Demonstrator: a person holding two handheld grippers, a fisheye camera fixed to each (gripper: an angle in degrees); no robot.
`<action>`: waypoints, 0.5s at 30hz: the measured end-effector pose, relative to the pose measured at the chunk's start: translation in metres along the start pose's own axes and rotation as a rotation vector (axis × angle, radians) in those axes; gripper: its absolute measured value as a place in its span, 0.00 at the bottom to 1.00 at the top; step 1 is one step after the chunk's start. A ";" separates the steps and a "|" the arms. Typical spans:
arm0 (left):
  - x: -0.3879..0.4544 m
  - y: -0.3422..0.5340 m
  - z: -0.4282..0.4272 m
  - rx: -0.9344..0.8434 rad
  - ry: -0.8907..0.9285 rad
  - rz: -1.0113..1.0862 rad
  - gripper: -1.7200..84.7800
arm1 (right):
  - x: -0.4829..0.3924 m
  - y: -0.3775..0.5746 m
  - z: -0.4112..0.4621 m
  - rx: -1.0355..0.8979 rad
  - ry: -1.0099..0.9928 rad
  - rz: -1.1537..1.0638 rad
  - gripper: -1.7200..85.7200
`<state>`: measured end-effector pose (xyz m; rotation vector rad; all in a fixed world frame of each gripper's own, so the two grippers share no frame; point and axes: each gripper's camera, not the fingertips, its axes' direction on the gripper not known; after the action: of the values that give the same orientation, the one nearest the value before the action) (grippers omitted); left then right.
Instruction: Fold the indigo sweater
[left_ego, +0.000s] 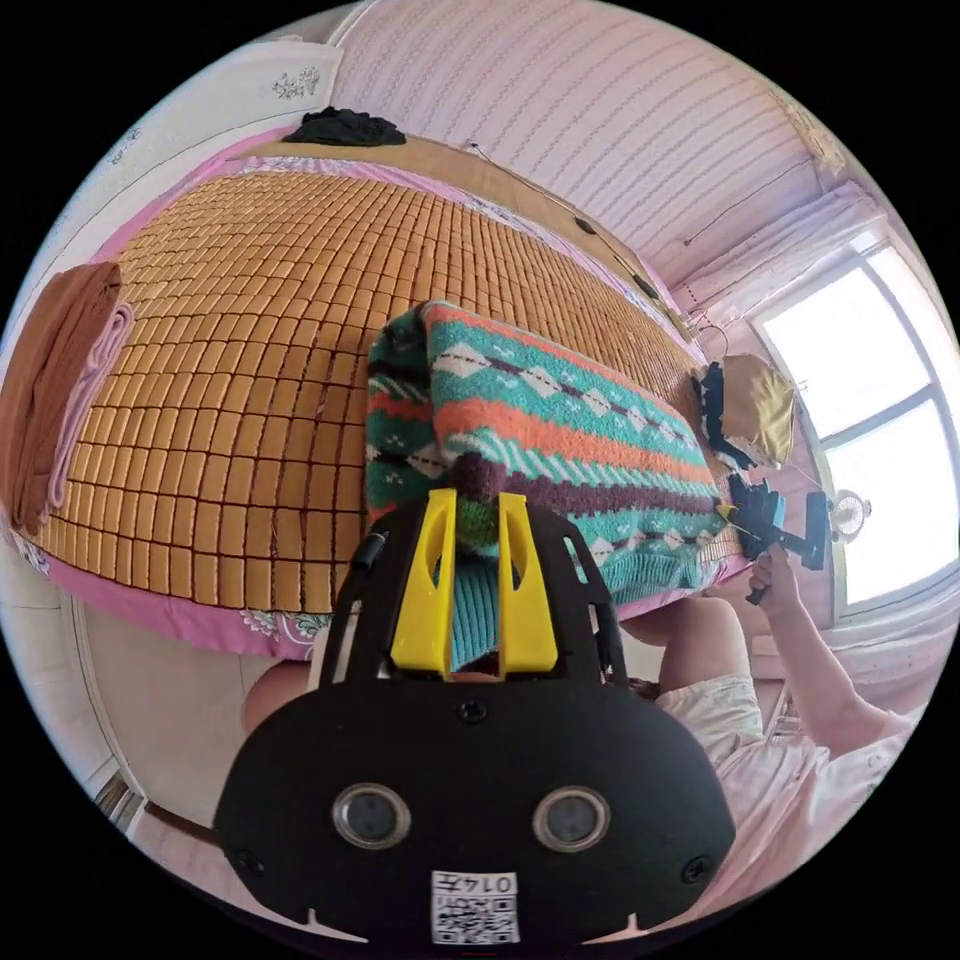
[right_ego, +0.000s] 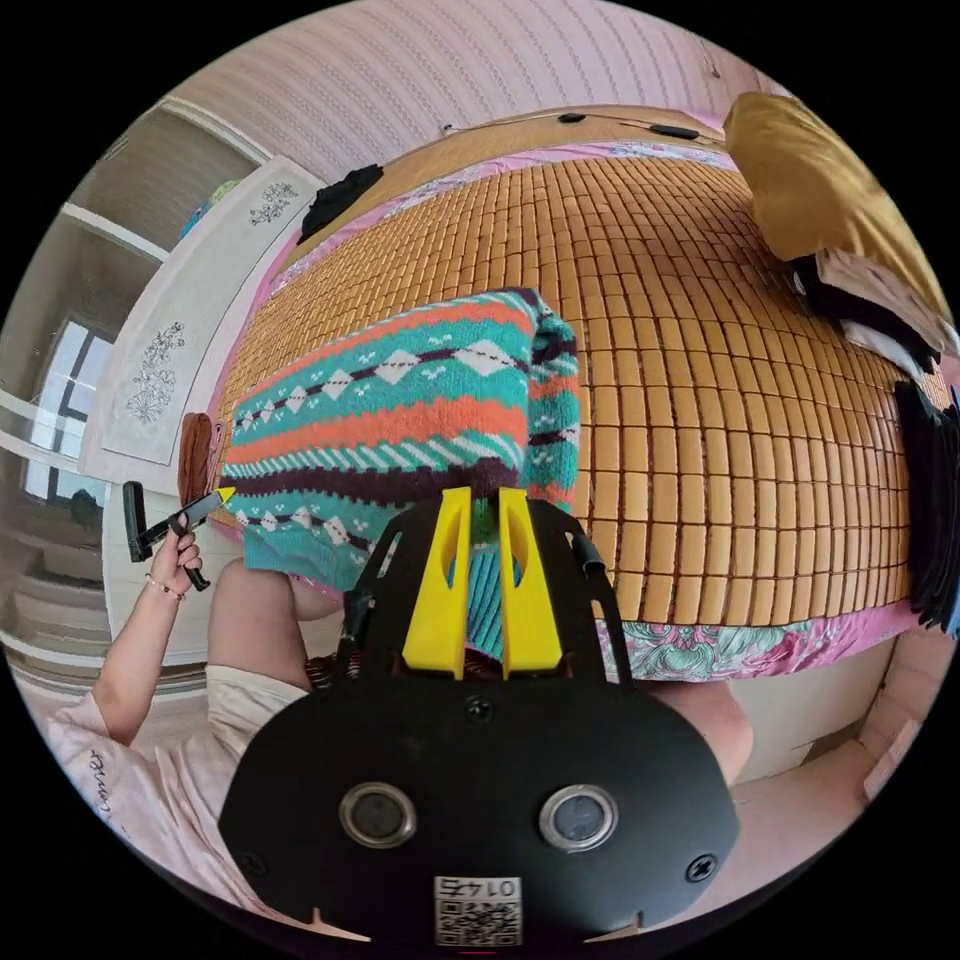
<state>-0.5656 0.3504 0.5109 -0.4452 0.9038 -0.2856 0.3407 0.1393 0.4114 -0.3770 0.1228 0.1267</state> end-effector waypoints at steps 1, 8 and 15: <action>-0.002 0.001 0.010 -0.040 -0.011 -0.012 0.10 | -0.004 0.001 0.003 -0.006 0.020 -0.002 0.06; 0.007 0.036 0.009 -0.045 0.090 0.047 0.09 | -0.044 0.010 -0.013 0.054 0.060 -0.080 0.06; 0.014 0.070 0.061 -0.073 -0.005 0.018 0.11 | -0.091 0.001 0.026 -0.007 0.238 -0.098 0.08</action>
<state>-0.5046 0.4205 0.5000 -0.5047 0.9152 -0.2351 0.2532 0.1412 0.4480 -0.4037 0.3380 -0.0153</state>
